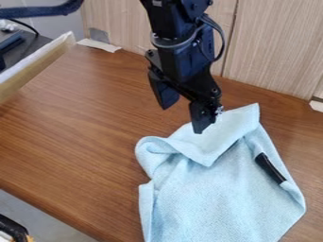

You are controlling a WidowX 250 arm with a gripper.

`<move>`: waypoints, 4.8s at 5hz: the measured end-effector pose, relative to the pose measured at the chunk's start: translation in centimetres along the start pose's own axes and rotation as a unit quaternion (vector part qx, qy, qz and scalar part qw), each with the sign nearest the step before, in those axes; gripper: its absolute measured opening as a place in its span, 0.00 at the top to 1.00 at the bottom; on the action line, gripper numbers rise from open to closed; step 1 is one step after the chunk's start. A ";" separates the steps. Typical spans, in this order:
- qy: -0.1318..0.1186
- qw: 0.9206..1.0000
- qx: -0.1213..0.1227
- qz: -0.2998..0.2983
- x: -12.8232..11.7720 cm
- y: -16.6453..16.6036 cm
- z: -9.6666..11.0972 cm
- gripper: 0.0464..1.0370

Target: Fold the cloth from top to bottom

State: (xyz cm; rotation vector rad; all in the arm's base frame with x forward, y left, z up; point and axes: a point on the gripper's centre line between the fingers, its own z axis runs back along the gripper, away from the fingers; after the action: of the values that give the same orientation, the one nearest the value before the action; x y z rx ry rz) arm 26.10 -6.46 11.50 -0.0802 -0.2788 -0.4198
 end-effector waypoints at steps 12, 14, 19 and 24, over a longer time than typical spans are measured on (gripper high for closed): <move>0.163 0.985 -0.036 0.048 -7.6 5.6 -8.3 0.99; 0.148 0.987 -0.016 0.065 -6.6 6.2 -6.5 0.99; 0.088 0.993 0.058 -0.050 3.4 2.4 -1.1 0.99; 0.146 0.984 0.006 -0.105 2.5 -2.5 -6.8 0.56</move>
State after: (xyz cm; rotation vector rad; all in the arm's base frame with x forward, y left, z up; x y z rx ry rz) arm 28.90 -10.65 5.74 0.0240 0.0002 -0.6326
